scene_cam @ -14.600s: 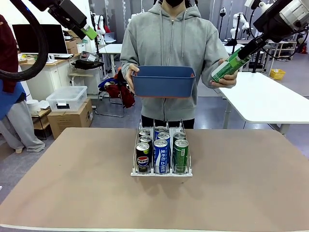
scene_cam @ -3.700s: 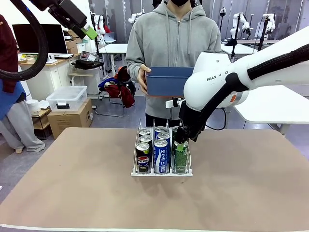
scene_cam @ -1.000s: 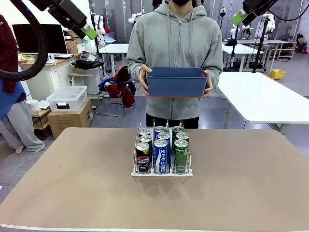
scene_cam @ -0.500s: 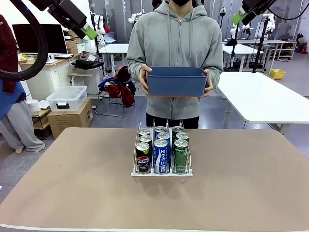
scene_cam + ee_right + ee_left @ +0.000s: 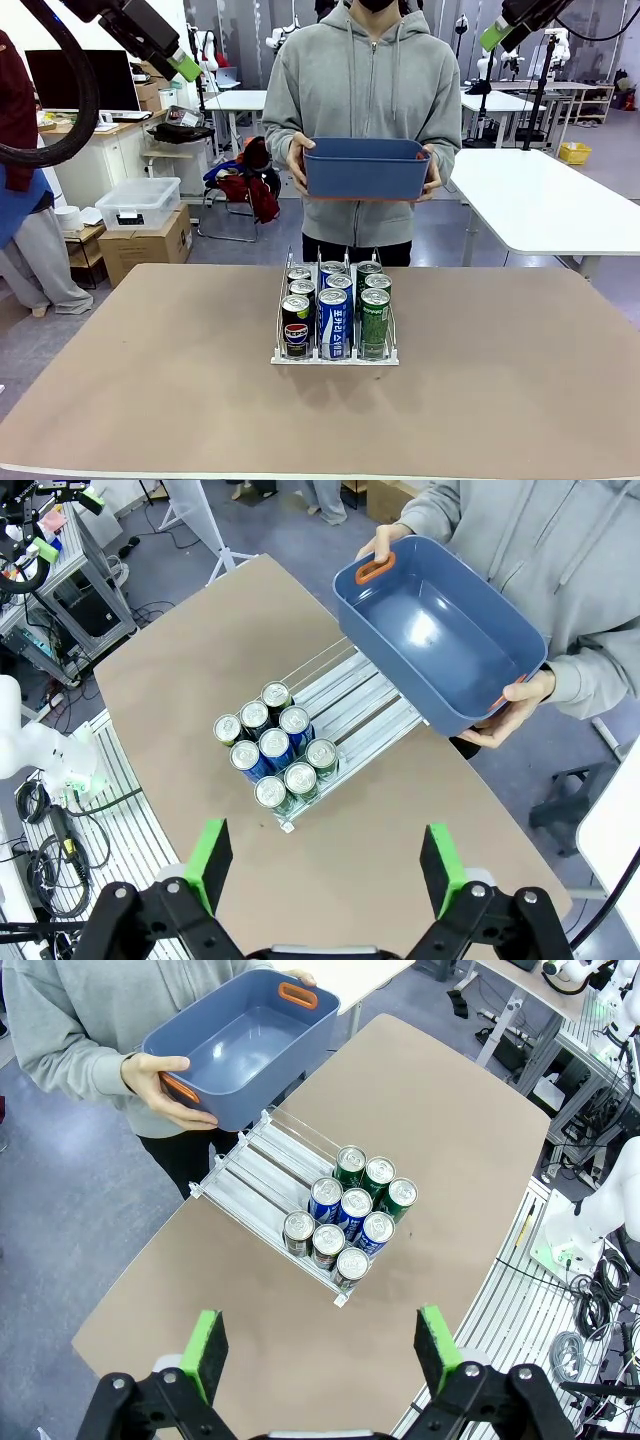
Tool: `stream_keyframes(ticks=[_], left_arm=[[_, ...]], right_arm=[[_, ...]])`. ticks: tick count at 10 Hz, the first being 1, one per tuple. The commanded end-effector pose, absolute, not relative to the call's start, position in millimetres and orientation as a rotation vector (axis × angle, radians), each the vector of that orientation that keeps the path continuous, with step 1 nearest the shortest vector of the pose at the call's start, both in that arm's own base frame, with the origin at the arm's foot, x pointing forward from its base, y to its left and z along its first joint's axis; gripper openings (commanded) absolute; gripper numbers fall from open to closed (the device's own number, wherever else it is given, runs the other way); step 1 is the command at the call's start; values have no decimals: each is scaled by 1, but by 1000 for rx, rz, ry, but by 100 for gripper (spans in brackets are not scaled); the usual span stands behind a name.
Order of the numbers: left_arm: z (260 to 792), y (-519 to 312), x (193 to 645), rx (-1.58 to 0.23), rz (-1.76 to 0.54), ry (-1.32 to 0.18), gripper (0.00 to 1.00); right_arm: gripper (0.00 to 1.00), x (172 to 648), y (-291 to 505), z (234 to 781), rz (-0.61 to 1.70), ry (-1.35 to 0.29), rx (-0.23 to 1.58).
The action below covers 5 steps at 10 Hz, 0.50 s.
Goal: Fill the beverage cans into the dispenser.
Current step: Place the picked Sprite in the line of the Automatic Can Dispenser with the same cans.
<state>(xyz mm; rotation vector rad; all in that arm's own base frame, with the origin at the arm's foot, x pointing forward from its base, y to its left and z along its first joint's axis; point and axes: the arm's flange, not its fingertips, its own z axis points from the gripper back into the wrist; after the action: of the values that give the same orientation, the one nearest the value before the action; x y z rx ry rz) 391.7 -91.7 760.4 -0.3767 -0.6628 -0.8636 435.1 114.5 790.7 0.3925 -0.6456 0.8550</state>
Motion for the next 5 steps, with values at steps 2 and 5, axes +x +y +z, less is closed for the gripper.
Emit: stream_keyframes(ticks=[2,5], left_arm=[[760,-90,391,-379,-862,-662,100],[760,-90,391,-379,-862,-662,100]], right_arm=[[100,431,113,788,856,-643,401],[100,431,113,788,856,-643,401]])
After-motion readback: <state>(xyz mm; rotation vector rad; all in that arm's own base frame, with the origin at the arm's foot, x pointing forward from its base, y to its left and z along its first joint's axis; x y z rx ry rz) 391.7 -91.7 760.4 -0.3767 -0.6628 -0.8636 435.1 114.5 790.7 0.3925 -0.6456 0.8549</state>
